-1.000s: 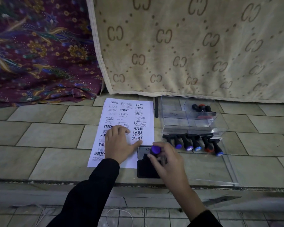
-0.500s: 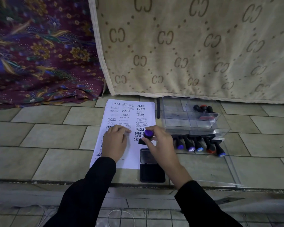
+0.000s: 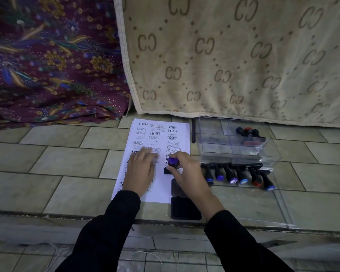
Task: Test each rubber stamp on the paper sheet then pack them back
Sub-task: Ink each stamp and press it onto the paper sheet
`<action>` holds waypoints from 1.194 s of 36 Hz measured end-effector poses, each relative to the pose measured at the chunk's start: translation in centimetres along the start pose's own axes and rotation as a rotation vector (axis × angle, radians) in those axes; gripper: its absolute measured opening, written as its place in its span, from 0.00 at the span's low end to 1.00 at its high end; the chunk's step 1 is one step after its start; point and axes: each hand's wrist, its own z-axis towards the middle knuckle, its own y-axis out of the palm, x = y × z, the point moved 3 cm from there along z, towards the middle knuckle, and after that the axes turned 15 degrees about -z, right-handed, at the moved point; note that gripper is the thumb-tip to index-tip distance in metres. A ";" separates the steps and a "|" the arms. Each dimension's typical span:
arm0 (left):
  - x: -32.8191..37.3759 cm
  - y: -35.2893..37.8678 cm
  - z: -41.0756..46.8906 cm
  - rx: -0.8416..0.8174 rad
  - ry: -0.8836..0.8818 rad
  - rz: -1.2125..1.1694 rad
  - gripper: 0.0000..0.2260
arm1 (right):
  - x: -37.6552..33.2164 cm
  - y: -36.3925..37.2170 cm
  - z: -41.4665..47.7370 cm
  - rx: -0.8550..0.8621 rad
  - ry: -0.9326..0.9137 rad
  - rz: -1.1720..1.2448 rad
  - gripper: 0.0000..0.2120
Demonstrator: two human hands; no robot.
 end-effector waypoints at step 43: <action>-0.8 -1.3 0.6 0.139 -0.321 -0.773 0.17 | 3.4 -6.6 -3.1 0.324 0.315 0.497 0.15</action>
